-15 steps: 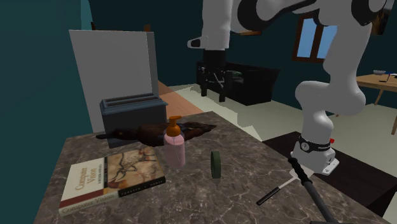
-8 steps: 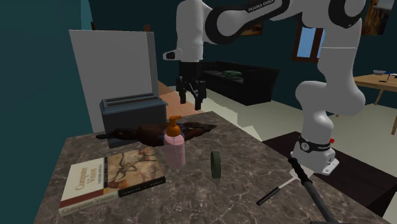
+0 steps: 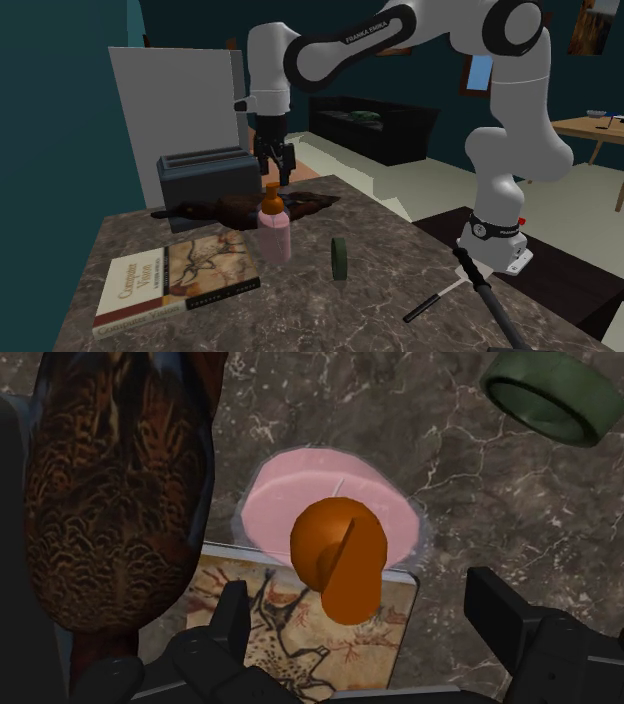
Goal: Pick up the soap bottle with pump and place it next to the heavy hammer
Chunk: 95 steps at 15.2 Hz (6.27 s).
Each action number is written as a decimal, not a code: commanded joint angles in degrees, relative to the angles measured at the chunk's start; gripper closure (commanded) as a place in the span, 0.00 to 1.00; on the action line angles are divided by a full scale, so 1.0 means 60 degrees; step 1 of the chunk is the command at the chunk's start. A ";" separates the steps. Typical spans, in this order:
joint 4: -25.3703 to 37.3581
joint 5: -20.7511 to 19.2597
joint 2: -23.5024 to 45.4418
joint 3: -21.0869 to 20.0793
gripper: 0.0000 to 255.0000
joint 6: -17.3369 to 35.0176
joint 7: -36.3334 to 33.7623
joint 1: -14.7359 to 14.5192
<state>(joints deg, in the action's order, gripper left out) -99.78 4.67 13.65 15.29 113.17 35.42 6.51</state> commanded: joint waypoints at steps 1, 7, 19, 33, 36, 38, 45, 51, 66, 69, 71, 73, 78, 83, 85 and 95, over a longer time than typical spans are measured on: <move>-0.0154 0.0027 0.0076 -0.0004 0.00 0.0230 0.0033 0.0010; -0.0433 0.0079 0.0217 -0.0021 0.00 0.0643 0.0067 0.0015; -0.0433 0.0079 0.0216 -0.0021 1.00 0.0642 0.0067 0.0015; 0.0536 -0.0053 -0.0128 0.0019 1.00 -0.0656 -0.0033 0.0005; 0.0853 -0.0074 -0.0180 0.0027 1.00 -0.1023 -0.0052 0.0009; 0.1079 -0.0085 -0.0204 0.0032 1.00 -0.1271 -0.0062 0.0013; 0.1962 -0.0099 -0.0216 0.0047 1.00 -0.2165 -0.0086 0.0038; 0.2853 -0.0080 -0.0128 0.0062 1.00 -0.2971 -0.0092 0.0079; 0.5933 0.0145 0.0653 0.0105 1.00 -0.5292 -0.0049 0.0338; 0.6814 0.0242 0.0969 0.0112 1.00 -0.5864 -0.0035 0.0447; 0.7502 0.0325 0.1236 0.0113 1.00 -0.6290 -0.0026 0.0545; 0.8322 0.0431 0.1576 0.0110 1.00 -0.6774 -0.0021 0.0674; 0.6283 0.0015 0.0344 -0.0095 1.00 -0.5917 -0.0864 -0.0276; 0.4525 -0.0326 -0.0672 -0.0504 1.00 -0.5121 -0.1993 -0.1167; 0.4012 -0.0416 -0.0955 -0.0692 1.00 -0.4874 -0.2448 -0.1466; 0.2495 -0.0632 -0.1592 -0.1695 1.00 -0.3950 -0.4682 -0.2751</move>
<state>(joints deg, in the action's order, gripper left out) -84.55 0.91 3.99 5.84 89.05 8.99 -9.14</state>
